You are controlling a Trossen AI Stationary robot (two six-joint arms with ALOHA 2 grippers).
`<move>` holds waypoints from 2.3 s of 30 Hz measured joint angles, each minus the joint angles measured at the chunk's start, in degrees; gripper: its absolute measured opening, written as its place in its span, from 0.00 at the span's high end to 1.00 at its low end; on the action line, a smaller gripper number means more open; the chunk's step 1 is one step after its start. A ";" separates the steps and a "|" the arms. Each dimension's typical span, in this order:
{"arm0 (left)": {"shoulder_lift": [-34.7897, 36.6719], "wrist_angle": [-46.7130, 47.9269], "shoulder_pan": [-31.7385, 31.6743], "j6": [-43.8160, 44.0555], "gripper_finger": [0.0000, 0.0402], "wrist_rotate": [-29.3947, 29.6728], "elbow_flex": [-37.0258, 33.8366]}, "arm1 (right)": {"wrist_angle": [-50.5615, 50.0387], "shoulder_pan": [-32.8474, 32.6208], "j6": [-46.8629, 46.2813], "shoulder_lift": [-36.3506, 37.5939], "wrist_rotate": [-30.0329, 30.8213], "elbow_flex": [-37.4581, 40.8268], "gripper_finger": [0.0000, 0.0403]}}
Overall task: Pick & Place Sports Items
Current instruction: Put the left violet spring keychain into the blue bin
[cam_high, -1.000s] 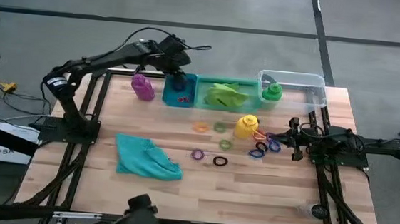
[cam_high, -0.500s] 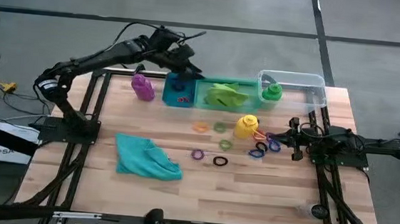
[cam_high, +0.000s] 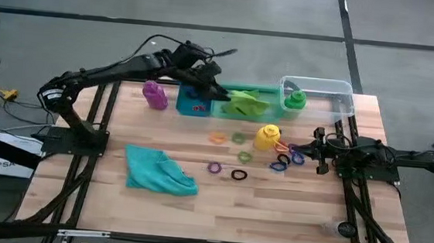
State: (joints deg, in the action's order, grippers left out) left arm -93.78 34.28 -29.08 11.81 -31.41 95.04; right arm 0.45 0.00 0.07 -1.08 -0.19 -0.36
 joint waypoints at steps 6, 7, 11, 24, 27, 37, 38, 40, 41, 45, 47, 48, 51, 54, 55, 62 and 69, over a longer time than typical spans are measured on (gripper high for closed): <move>0.02 -5.13 4.84 -4.11 0.39 -0.92 0.00 | 0.00 0.00 -0.01 0.00 0.00 0.00 1.00; 0.06 -6.67 5.61 -4.49 0.39 -1.28 0.00 | 0.00 0.00 0.01 0.01 0.00 0.00 1.00; 0.15 -14.31 9.03 -7.22 0.39 -1.75 0.00 | 0.00 -0.01 0.01 0.02 0.00 0.00 1.00; 0.15 -38.21 20.80 2.01 0.39 -1.30 0.02 | 0.00 0.01 0.01 0.02 0.00 0.00 1.00; 0.15 -38.45 23.24 3.70 0.39 0.30 0.02 | 0.00 0.01 -0.01 0.02 0.00 0.00 1.00; 0.15 -29.63 31.08 1.68 0.39 16.85 0.02 | 0.00 0.01 0.01 0.00 0.00 0.00 1.00; 0.15 -27.53 31.69 1.49 0.39 18.94 0.02 | 0.00 0.01 -0.01 0.02 0.00 0.00 1.00; 0.15 -23.37 32.73 1.52 0.39 21.94 0.02 | 0.00 -0.01 -0.01 0.02 0.00 0.00 1.00; 0.15 -21.27 33.13 1.53 0.39 23.17 0.02 | 0.00 0.00 0.01 0.01 -0.02 0.00 1.00; 0.15 -13.23 34.52 1.58 0.39 27.81 0.04 | 0.00 0.01 -0.01 0.02 0.00 0.00 1.00; 0.15 -9.54 35.12 1.60 0.39 29.43 0.04 | 0.00 0.01 -0.01 0.00 0.00 0.00 1.00; 0.15 -7.72 35.35 1.60 0.39 30.07 0.04 | 0.00 0.00 0.01 0.02 0.00 0.00 1.00; 0.15 -1.72 35.90 1.78 0.39 31.81 0.04 | 0.00 0.01 -0.01 0.02 -0.02 0.00 1.00; 0.15 4.67 36.26 2.03 0.39 34.03 0.04 | 0.00 0.00 -0.01 0.01 0.00 0.00 1.00; 0.15 6.84 36.29 2.07 0.39 34.62 0.04 | 0.00 0.01 0.01 0.01 -0.01 0.00 1.00; -1.97 19.65 35.37 3.91 0.39 35.27 0.09 | 0.00 0.01 0.01 0.02 0.00 0.00 1.00; -7.30 21.90 34.71 9.92 0.39 35.32 0.09 | 0.00 0.01 0.01 0.02 -0.02 0.00 1.00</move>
State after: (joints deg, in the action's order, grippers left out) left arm -101.08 56.18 5.63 21.73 3.91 95.13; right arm 0.45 0.01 0.08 -1.06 -0.21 -0.36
